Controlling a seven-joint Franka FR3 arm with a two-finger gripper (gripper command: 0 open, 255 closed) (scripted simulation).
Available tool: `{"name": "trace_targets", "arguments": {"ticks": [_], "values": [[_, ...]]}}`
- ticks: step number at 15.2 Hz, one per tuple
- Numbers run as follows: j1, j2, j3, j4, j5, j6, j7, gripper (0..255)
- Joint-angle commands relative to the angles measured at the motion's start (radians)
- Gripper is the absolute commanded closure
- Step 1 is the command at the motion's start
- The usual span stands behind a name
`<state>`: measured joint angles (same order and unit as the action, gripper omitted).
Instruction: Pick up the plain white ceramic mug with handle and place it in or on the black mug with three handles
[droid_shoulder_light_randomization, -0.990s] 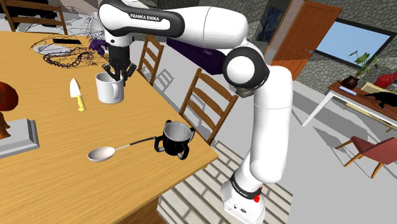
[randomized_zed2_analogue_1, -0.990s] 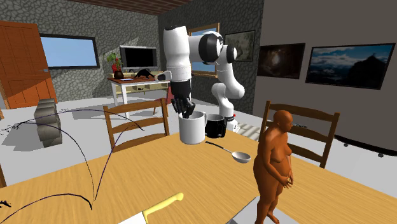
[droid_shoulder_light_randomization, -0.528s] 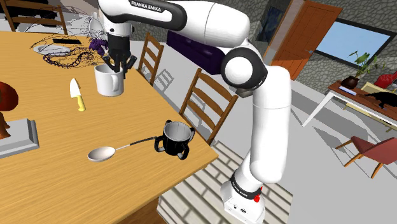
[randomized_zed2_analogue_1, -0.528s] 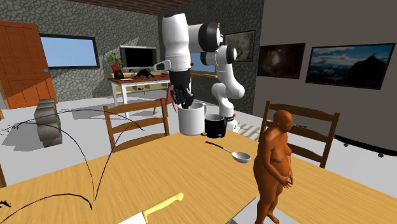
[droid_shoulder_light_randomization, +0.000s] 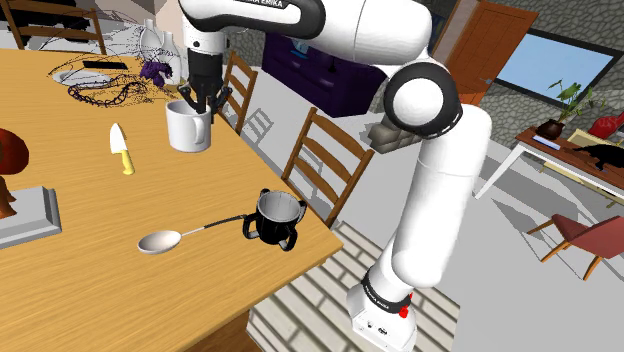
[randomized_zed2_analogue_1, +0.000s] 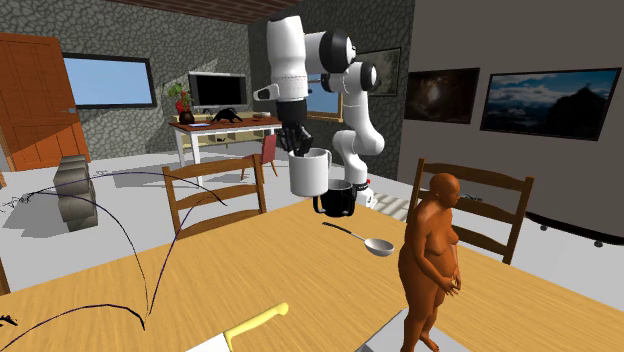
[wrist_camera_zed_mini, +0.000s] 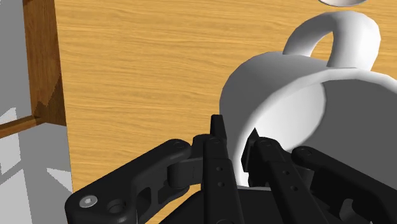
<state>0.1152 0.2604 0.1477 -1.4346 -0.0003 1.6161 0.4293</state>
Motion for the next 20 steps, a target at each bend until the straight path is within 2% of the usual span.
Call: {"name": "trace_targets", "arguments": {"ticks": [1,10,20], "values": [[-0.01,-0.099,0.0,-0.135,0.013,0.037,-0.009,255],[-0.033,-0.478,-0.022,-0.563,0.061,0.088,-0.066,255],[-0.034,-0.884,-0.068,-0.896,0.075,0.012,-0.122,255]]}}
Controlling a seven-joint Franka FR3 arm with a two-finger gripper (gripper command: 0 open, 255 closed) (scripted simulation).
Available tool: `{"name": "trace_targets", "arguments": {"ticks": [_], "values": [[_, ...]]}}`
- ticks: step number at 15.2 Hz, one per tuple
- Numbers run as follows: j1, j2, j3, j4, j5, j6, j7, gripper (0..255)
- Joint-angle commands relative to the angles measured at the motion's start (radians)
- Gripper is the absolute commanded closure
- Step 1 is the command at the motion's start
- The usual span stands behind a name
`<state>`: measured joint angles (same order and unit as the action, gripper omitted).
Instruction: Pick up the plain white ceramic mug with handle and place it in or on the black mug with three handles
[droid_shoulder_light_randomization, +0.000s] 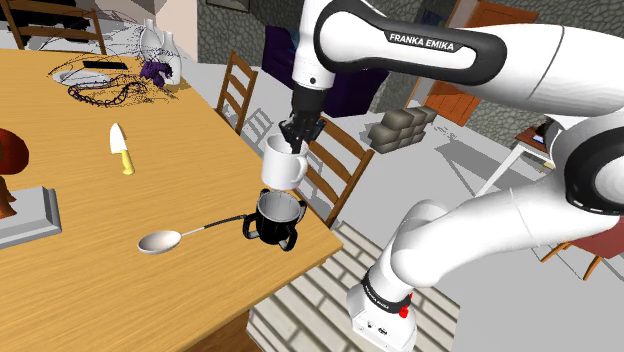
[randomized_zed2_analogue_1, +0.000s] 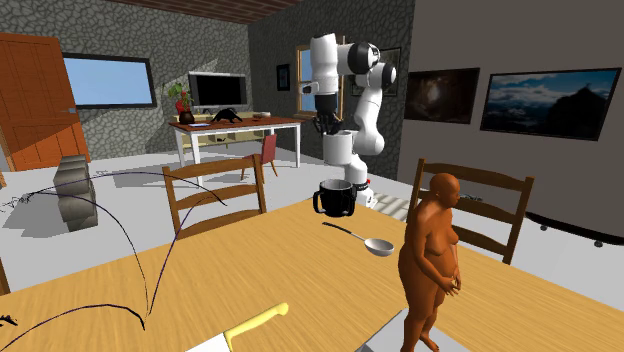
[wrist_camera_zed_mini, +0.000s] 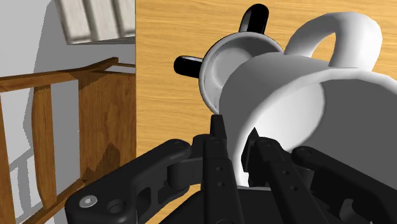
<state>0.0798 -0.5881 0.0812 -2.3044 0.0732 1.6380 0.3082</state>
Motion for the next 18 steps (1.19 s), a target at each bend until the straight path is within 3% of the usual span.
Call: {"name": "trace_targets", "arguments": {"ticks": [1,18], "values": [[0.002,-0.084,-0.007,-0.057,0.001,-0.028,-0.006,255],[0.006,-0.077,0.003,-0.279,0.011,0.202,-0.014,255]]}}
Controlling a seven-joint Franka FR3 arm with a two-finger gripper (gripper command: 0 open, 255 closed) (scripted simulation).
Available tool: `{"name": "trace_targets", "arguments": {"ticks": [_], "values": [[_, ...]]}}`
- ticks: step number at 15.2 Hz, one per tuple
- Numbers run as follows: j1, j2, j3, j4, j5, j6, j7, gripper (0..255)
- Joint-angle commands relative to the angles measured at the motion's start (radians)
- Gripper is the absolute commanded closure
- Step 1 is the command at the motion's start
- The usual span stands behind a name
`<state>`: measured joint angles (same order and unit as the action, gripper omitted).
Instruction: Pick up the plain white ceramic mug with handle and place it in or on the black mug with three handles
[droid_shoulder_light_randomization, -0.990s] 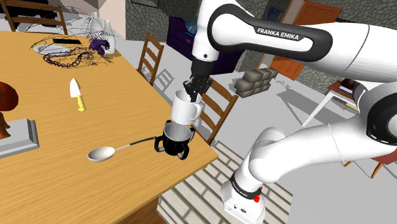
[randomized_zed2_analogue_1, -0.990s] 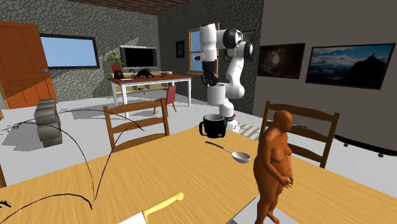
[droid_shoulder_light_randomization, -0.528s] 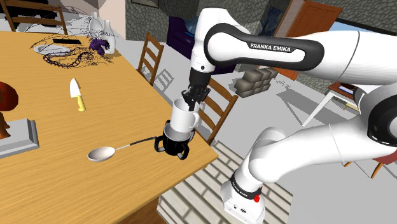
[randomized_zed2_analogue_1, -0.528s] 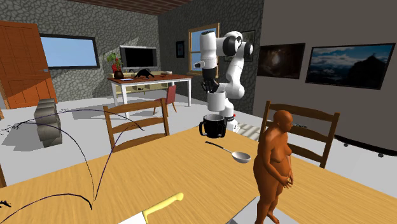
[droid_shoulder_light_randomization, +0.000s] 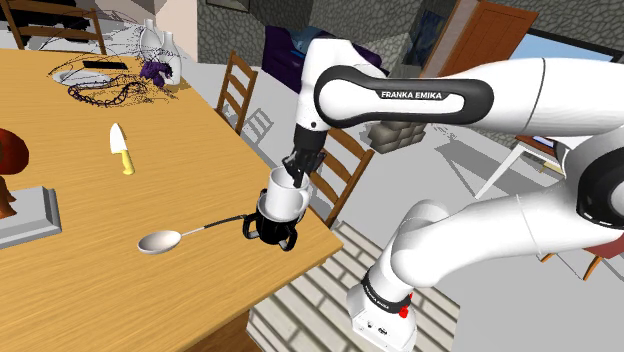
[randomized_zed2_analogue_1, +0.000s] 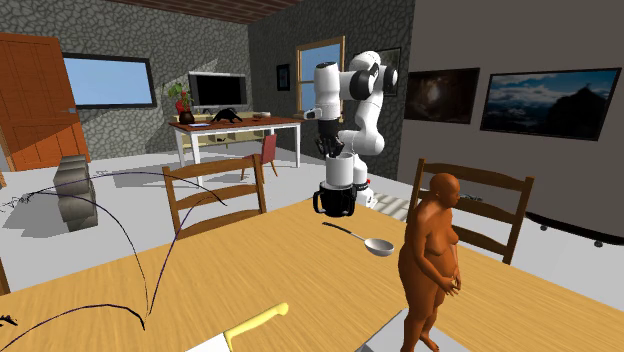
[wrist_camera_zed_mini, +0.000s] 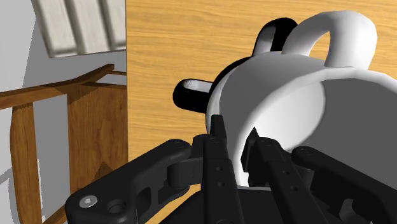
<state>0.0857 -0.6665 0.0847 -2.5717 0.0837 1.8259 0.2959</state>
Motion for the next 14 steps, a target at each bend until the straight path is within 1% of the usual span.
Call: {"name": "trace_targets", "arguments": {"ticks": [1,7,8,13,14], "values": [[0.0,0.001,0.0,-0.012,0.0,0.014,-0.001,255],[0.0,0.001,-0.001,-0.012,0.0,0.014,-0.001,255],[0.0,0.001,-0.001,-0.012,0.0,0.013,-0.002,0],[0.0,0.001,-0.001,-0.012,0.0,0.014,-0.001,0],[-0.001,-0.001,-0.003,0.02,-0.002,-0.021,-0.001,0]]}}
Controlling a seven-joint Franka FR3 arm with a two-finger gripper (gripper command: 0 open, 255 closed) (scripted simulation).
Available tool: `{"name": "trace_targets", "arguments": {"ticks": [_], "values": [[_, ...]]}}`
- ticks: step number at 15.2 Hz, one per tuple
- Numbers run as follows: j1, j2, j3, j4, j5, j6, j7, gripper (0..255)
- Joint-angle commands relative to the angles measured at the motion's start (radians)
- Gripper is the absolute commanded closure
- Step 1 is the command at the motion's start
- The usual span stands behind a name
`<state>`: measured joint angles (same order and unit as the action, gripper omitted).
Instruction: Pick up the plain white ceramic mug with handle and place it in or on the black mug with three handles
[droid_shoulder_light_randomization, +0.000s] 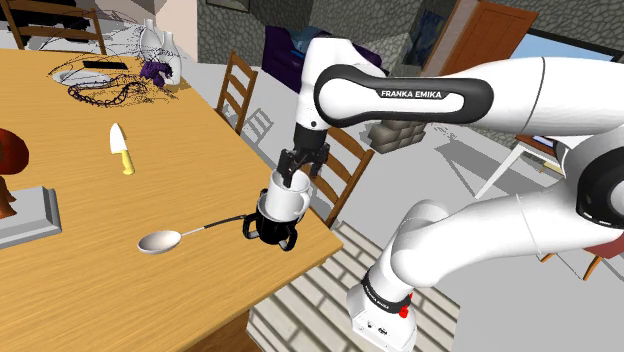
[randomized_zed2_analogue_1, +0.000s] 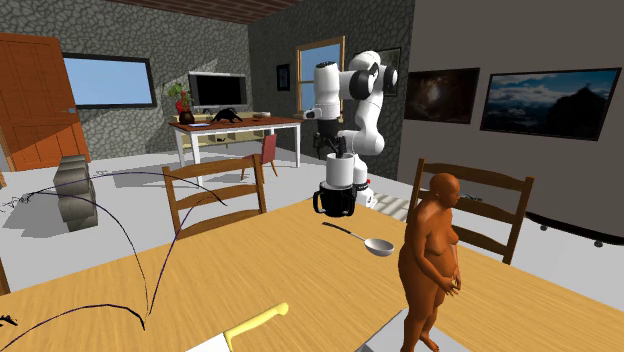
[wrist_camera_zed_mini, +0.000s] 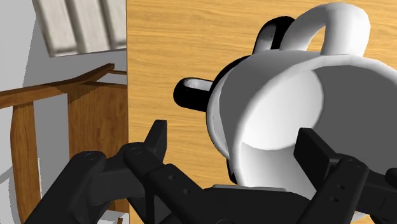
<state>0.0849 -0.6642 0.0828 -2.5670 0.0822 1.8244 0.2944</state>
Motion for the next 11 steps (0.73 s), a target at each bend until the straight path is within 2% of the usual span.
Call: {"name": "trace_targets", "arguments": {"ticks": [1,3,11], "values": [[-0.001,-0.004,-0.003,0.049,-0.003,-0.053,0.001,0],[-0.003,0.0,-0.007,0.111,-0.007,-0.112,0.002,0],[-0.003,0.0,-0.007,0.111,-0.007,-0.112,0.002,0]]}}
